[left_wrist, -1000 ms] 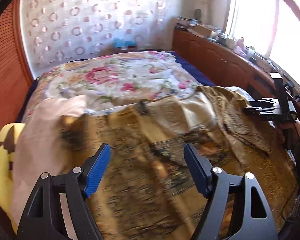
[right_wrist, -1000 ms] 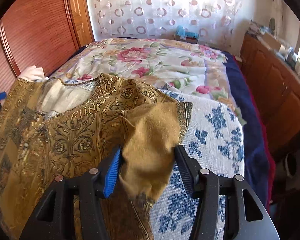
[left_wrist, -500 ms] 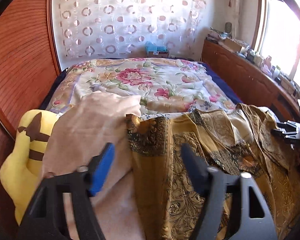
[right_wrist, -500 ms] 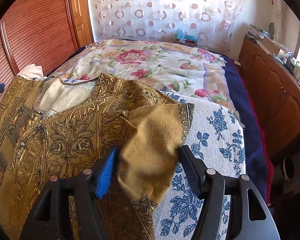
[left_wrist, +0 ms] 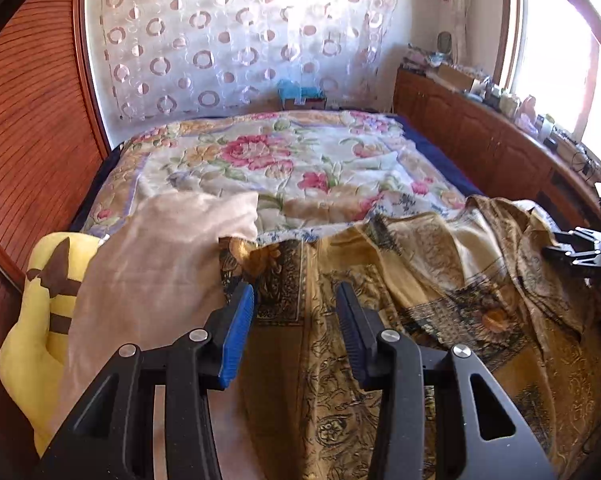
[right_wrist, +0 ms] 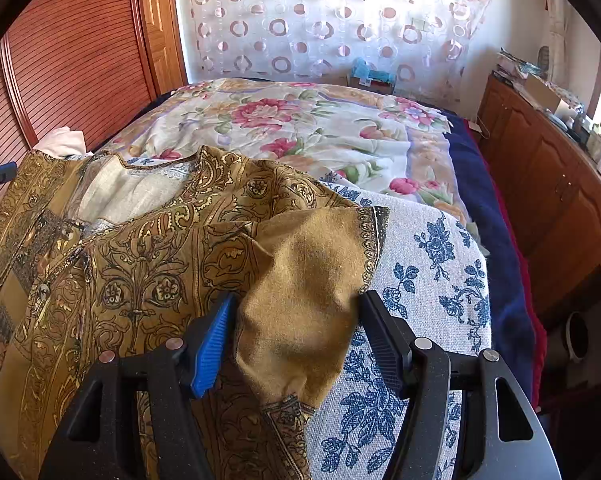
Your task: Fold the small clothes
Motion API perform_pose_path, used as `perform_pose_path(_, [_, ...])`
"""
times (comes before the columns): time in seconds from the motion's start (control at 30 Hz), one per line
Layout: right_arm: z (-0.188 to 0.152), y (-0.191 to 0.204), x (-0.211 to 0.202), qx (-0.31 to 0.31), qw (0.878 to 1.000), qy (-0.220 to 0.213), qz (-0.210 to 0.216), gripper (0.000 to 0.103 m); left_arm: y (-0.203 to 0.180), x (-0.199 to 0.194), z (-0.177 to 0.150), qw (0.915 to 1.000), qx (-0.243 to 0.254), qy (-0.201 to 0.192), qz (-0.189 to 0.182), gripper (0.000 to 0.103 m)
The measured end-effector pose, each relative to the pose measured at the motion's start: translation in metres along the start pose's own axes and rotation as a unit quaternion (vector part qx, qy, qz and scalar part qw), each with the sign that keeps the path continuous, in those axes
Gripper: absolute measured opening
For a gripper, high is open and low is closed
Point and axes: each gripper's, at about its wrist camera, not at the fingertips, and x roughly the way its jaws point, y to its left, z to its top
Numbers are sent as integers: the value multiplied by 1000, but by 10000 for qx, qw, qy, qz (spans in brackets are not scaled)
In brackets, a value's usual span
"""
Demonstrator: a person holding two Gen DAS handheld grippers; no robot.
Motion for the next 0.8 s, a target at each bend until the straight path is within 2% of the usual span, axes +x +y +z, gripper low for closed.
perform_pose_path(0.27, [0,0,0,-4,10000,-1,-11,67,-6,16,-6,9991,212,276,232,44])
perform_pose_path(0.3, [0,0,1,0,10000,0,-13,67,-7,17,-6,9990,261,275,245,30])
perform_pose_path(0.37, [0,-1,1,-1,10000,-1,-16,67,-8,15,-6,9986,343,229,317,9])
perform_pose_path(0.4, [0,-1,1,1,10000,-1,-16,67,-7,13,-6,9989,311,200,302,6])
perform_pose_path(0.6, [0,-1,1,-2,10000,-4,-17,68,14,-21,3,9984,-28,-396,415,4])
perform_pose_path(0.8, [0,-1,1,0,10000,-7,-18,68,22,-35,7,9975,-102,-512,468,4])
